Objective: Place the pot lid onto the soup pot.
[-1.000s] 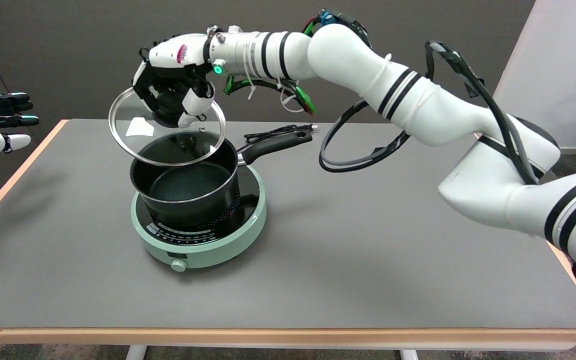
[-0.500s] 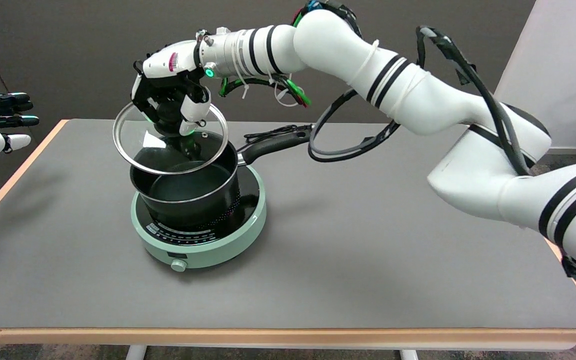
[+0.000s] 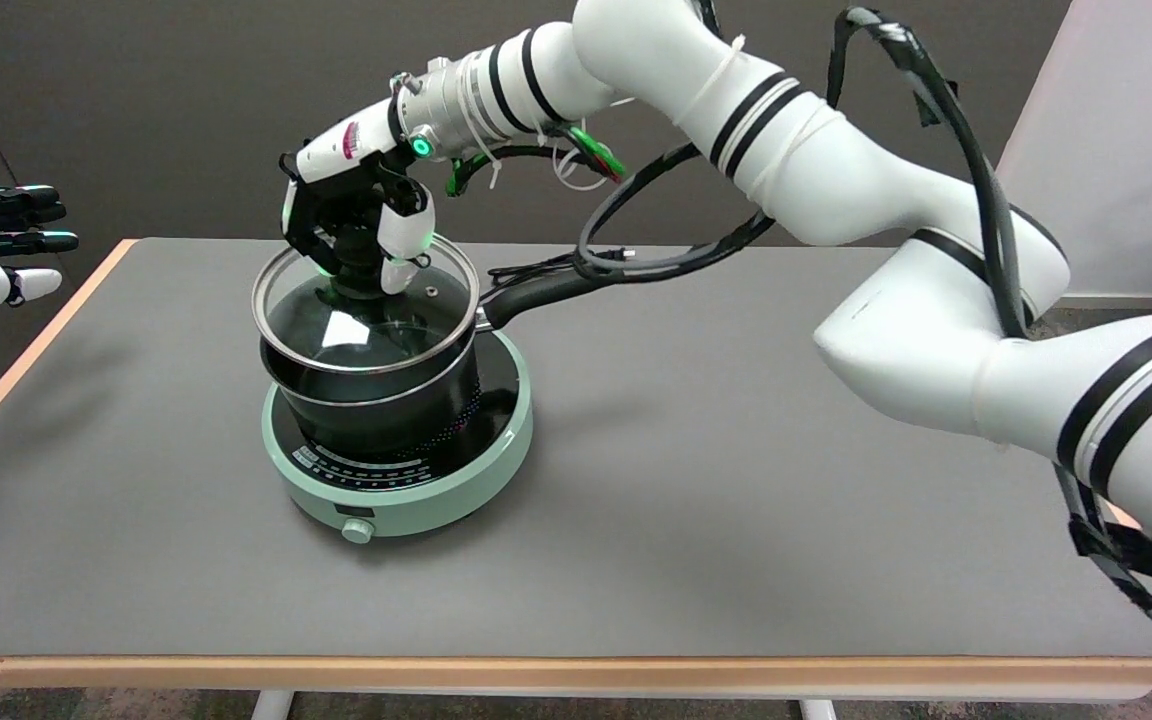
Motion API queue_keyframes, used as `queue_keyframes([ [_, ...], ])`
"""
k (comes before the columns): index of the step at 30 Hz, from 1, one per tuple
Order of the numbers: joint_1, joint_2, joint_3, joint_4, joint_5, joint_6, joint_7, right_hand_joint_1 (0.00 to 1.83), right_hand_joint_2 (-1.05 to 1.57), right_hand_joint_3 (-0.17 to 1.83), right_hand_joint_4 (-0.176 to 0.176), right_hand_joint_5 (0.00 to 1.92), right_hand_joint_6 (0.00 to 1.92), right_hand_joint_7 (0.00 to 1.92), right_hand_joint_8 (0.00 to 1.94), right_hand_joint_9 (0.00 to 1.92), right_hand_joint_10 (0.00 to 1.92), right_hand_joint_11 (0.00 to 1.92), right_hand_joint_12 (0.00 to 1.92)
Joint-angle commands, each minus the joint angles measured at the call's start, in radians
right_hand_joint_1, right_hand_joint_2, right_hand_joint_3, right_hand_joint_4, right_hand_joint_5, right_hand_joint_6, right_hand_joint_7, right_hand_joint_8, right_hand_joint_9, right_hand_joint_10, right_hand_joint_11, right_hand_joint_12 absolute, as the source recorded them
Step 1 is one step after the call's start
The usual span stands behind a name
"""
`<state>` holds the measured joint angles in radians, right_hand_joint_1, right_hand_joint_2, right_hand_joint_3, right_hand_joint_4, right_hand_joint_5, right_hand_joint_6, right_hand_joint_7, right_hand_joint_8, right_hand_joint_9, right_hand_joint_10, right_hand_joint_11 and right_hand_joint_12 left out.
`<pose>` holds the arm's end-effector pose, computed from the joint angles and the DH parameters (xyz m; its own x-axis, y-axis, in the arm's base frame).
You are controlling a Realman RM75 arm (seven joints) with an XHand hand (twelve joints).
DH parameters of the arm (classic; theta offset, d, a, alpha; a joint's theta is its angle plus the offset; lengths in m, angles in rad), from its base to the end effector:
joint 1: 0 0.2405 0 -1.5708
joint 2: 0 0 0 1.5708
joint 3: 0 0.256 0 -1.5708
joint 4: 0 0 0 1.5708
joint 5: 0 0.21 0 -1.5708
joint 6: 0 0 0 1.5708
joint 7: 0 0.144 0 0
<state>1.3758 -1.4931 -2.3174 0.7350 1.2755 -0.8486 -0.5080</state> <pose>-0.0386 -0.5198 0.0812 0.9122 -0.2677 -0.3103 0.0150 -0.7349 0.6780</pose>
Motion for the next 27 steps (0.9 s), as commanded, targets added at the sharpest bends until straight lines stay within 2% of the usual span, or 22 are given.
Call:
queue_keyframes([
  [1,0.025,-0.053,0.193,-0.076,-0.119,-0.158,0.000,1.35,0.94,0.43,0.176,0.63,1.25,0.90,1.24,0.87,1.44,0.67,1.85],
  [7,0.025,-0.071,0.239,-0.118,-0.109,-0.157,0.000,1.35,0.94,0.43,0.176,0.63,1.25,0.89,1.24,0.86,1.45,0.66,1.84],
  [18,0.010,-0.108,0.233,-0.169,-0.118,-0.100,-0.007,1.35,0.94,0.43,0.176,0.63,1.25,0.89,1.24,0.86,1.45,0.66,1.84],
  [27,-0.012,-0.135,0.233,-0.169,-0.204,-0.042,-0.008,1.35,0.94,0.43,0.176,0.63,1.25,0.90,1.24,0.87,1.44,0.69,1.82],
])
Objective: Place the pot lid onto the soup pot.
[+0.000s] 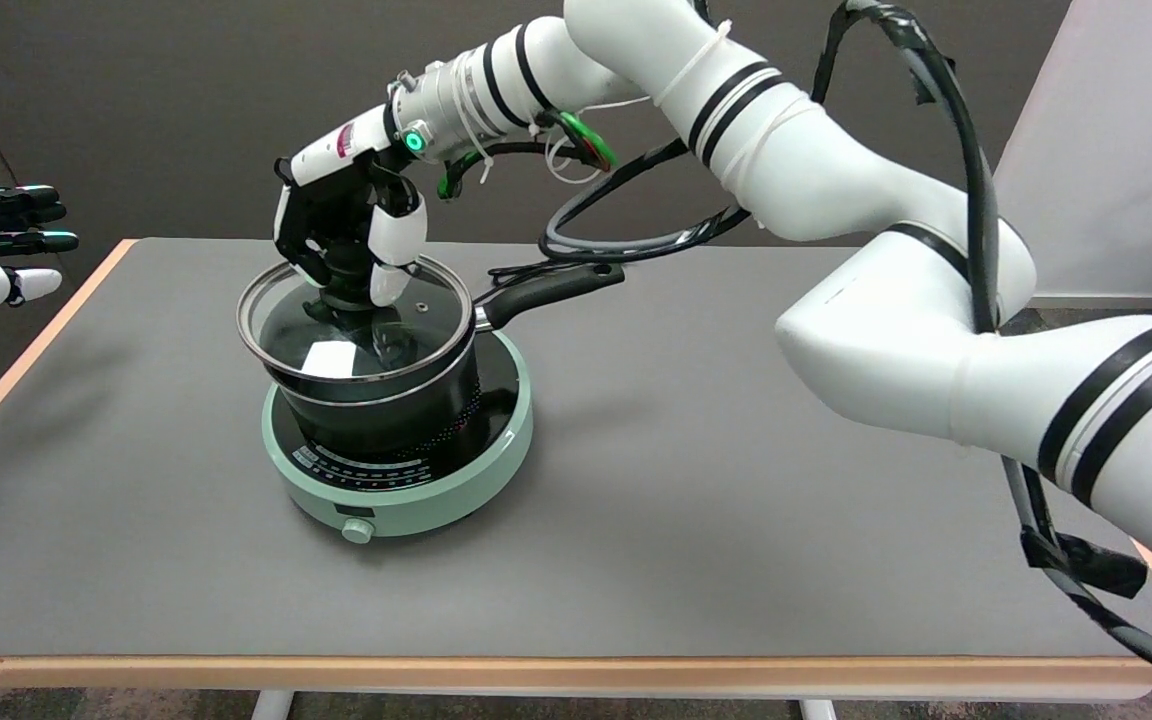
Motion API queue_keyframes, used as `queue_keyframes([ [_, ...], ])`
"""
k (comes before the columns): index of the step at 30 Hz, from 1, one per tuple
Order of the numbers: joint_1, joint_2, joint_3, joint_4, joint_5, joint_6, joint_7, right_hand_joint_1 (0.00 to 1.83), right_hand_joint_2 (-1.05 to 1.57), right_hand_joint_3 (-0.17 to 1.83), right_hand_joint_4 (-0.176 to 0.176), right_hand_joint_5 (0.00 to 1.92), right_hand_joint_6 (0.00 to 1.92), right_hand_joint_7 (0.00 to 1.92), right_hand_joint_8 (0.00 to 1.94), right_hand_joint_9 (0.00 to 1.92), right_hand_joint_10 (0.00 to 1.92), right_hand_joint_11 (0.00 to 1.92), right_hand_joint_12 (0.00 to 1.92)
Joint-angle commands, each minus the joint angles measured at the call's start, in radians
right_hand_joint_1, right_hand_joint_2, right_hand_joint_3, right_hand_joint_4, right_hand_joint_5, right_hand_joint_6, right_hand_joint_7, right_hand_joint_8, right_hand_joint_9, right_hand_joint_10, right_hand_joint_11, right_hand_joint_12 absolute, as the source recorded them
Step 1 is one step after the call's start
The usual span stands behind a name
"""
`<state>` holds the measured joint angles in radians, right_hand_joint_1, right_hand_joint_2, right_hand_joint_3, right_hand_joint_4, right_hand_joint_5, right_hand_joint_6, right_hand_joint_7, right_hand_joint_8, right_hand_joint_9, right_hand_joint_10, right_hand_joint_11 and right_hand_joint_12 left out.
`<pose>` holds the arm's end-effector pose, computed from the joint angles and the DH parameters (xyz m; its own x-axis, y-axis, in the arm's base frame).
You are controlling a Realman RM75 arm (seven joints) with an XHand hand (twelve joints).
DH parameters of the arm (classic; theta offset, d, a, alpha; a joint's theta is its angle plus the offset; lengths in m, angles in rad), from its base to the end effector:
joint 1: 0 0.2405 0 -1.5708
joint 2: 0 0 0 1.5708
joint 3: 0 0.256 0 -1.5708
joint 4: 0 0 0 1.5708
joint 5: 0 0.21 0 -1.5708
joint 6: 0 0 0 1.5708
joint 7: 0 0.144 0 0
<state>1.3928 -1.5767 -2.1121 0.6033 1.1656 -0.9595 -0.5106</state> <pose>-0.0397 -0.5237 0.0787 0.8877 -0.3832 -0.2552 -0.1120 -0.7173 0.6877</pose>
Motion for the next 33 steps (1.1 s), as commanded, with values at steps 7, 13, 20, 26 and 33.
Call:
queue_keyframes([
  [7,-0.042,-0.074,0.036,-0.037,-0.171,0.082,-0.003,1.35,0.94,0.43,0.176,0.64,1.25,0.90,1.24,0.87,1.44,0.69,1.82],
  [13,-0.046,-0.078,0.031,-0.037,-0.176,0.062,0.001,1.35,0.94,0.43,0.176,0.64,1.24,0.90,1.24,0.87,1.43,0.69,1.81],
  [20,-0.048,-0.078,0.029,-0.033,-0.188,0.041,0.001,1.35,0.94,0.43,0.176,0.64,1.24,0.90,1.24,0.87,1.44,0.69,1.81],
  [26,-0.045,-0.076,0.027,-0.027,-0.188,0.039,0.001,1.35,0.94,0.43,0.176,0.64,1.25,0.90,1.24,0.87,1.44,0.70,1.81],
  [33,-0.043,-0.076,0.027,-0.014,-0.188,0.029,0.001,1.35,0.94,0.43,0.176,0.64,1.24,0.90,1.24,0.87,1.44,0.70,1.81],
])
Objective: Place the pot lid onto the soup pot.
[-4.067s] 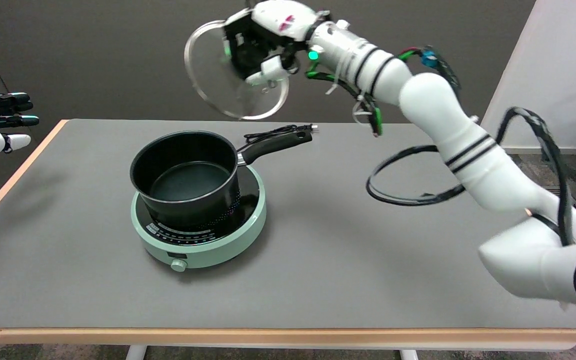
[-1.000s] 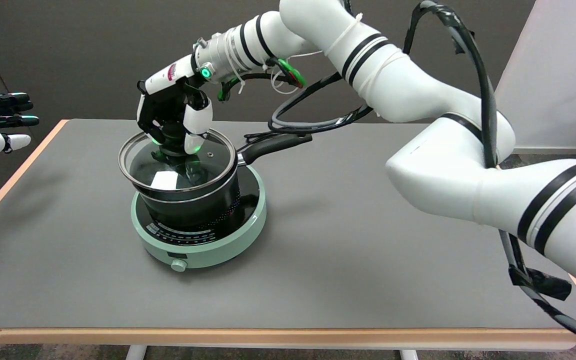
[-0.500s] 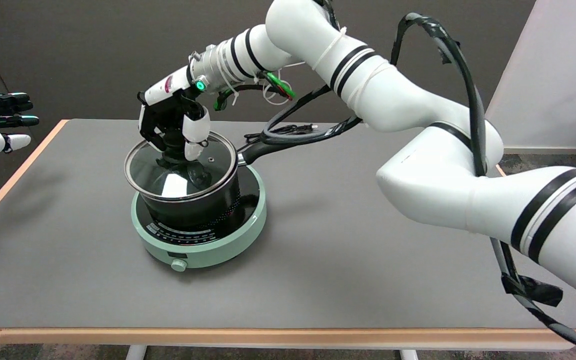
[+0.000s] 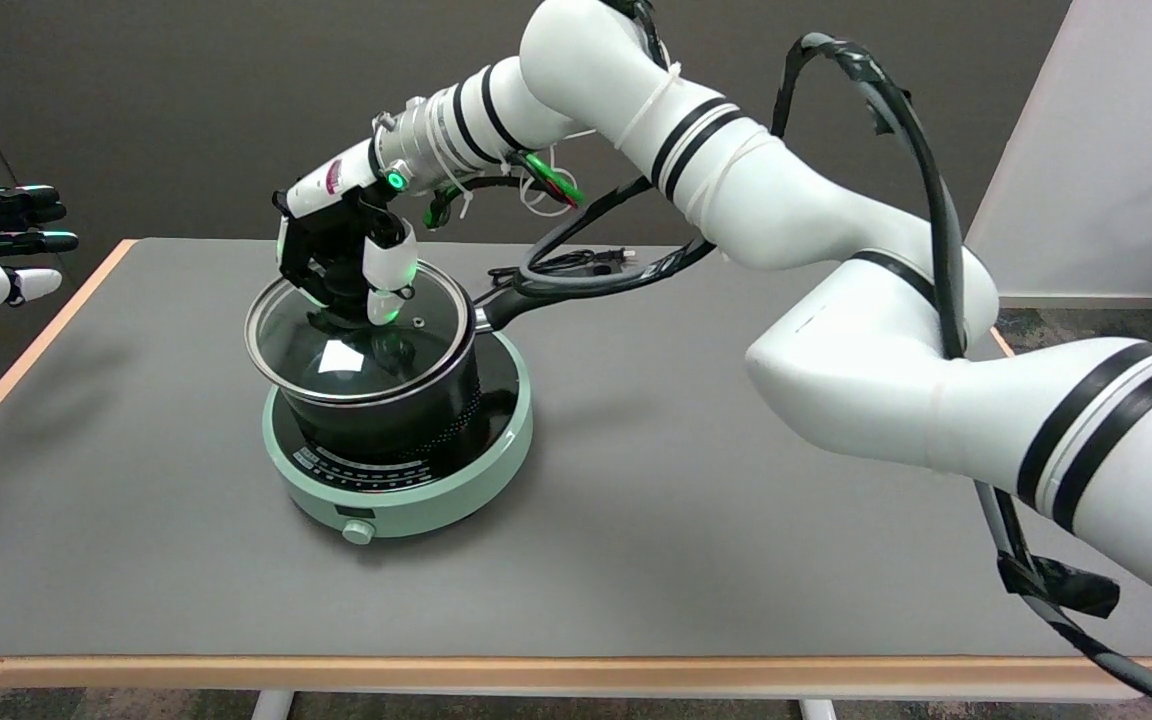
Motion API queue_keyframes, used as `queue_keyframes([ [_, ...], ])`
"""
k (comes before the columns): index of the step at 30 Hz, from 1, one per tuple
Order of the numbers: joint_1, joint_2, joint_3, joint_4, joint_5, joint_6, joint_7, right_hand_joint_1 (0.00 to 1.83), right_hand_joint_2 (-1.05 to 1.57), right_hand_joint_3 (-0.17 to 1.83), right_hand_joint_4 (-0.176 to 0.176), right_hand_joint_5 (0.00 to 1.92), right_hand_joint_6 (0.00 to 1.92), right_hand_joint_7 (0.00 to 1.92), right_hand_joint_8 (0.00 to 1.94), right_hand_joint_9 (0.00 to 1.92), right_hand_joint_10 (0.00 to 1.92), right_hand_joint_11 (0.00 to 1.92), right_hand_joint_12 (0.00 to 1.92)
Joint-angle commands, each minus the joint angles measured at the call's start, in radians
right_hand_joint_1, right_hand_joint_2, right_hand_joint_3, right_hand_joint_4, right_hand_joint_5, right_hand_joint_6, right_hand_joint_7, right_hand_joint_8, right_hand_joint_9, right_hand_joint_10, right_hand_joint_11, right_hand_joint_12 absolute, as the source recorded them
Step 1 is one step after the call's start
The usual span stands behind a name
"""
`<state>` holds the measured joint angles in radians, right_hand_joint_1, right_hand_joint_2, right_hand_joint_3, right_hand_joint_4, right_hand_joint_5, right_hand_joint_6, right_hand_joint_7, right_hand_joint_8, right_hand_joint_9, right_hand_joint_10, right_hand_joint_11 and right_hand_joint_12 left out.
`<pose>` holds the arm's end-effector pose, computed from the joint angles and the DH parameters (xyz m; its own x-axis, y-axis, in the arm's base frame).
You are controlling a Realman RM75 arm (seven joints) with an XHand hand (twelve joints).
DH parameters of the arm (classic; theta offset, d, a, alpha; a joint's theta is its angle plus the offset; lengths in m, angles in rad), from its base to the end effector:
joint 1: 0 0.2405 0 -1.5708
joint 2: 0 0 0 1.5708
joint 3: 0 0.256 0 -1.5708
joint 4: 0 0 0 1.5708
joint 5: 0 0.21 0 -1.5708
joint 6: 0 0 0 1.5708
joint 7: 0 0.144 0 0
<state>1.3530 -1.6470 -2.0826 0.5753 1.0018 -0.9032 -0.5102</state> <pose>-0.0646 -0.5266 0.0620 0.8744 -0.3667 -0.3177 -0.0335 -0.6988 0.7145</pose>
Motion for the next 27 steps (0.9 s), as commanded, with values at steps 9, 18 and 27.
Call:
queue_keyframes([
  [9,0.013,-0.016,-0.005,0.022,-0.048,-0.055,0.001,1.35,0.94,0.43,0.176,0.64,1.24,0.90,1.24,0.87,1.44,0.70,1.80],
  [18,0.030,-0.020,-0.013,0.014,-0.049,-0.065,0.001,1.35,0.94,0.43,0.176,0.64,1.24,0.90,1.24,0.87,1.44,0.70,1.81],
  [27,0.038,-0.018,-0.026,0.010,-0.047,-0.057,0.001,1.35,0.94,0.43,0.176,0.64,1.25,0.90,1.24,0.87,1.45,0.70,1.81],
])
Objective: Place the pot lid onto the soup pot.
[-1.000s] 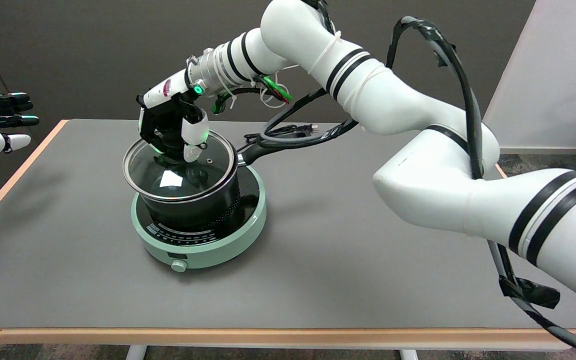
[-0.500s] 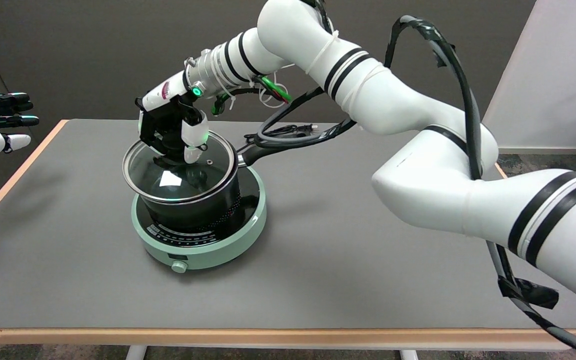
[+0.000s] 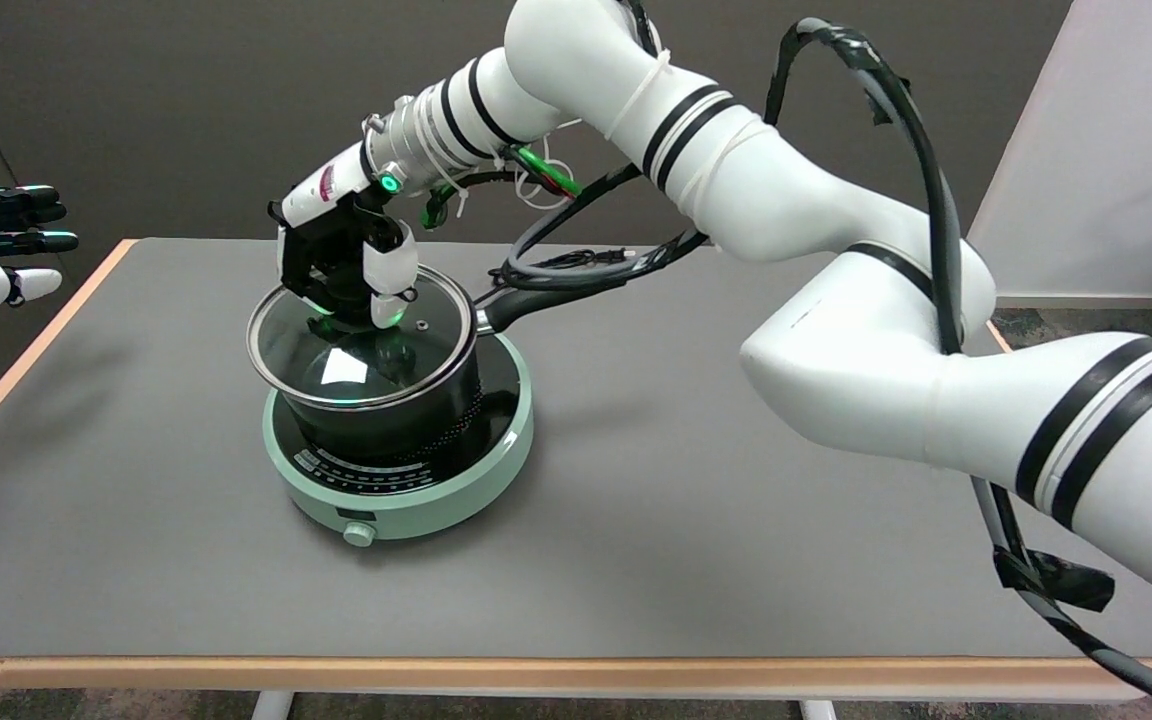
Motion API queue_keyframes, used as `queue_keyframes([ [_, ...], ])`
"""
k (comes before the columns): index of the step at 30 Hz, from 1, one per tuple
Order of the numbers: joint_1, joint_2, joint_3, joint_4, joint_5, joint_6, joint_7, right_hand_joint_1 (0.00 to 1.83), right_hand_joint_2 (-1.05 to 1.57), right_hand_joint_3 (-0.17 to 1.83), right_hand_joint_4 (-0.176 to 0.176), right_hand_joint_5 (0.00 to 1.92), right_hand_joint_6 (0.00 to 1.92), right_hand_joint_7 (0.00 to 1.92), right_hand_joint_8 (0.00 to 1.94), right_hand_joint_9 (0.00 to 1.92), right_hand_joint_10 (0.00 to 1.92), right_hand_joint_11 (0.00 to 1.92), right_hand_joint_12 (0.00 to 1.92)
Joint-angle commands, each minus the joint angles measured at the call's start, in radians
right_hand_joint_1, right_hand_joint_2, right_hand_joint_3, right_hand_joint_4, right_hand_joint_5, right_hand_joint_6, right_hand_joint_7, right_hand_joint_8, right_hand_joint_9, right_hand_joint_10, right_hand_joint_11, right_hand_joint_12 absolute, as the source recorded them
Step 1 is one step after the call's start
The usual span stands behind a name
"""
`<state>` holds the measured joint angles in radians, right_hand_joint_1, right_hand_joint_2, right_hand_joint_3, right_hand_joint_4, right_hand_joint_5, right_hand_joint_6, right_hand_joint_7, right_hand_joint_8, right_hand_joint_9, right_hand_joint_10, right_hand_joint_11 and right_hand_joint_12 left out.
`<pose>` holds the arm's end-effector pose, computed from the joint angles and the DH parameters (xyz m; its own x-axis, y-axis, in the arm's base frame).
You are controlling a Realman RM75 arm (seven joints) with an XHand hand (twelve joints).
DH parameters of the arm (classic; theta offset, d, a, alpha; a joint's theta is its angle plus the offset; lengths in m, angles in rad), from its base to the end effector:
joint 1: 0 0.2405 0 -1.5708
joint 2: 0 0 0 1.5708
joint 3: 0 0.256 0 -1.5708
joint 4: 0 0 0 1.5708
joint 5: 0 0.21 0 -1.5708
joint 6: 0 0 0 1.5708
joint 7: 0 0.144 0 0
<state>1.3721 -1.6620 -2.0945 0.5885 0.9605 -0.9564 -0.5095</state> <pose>-0.0599 -0.5209 0.0554 0.8523 -0.3520 -0.3869 0.0155 -0.7223 0.6914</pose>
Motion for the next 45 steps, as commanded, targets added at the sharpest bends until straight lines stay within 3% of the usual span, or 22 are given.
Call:
queue_keyframes([
  [1,0.020,-0.002,-0.014,-0.003,-0.006,-0.003,0.000,1.35,0.94,0.43,0.176,0.64,1.25,0.90,1.24,0.87,1.45,0.70,1.81],
  [45,0.032,-0.001,-0.024,-0.011,0.001,-0.005,0.000,1.36,0.93,0.44,0.176,0.64,1.25,0.90,1.24,0.87,1.45,0.72,1.81],
])
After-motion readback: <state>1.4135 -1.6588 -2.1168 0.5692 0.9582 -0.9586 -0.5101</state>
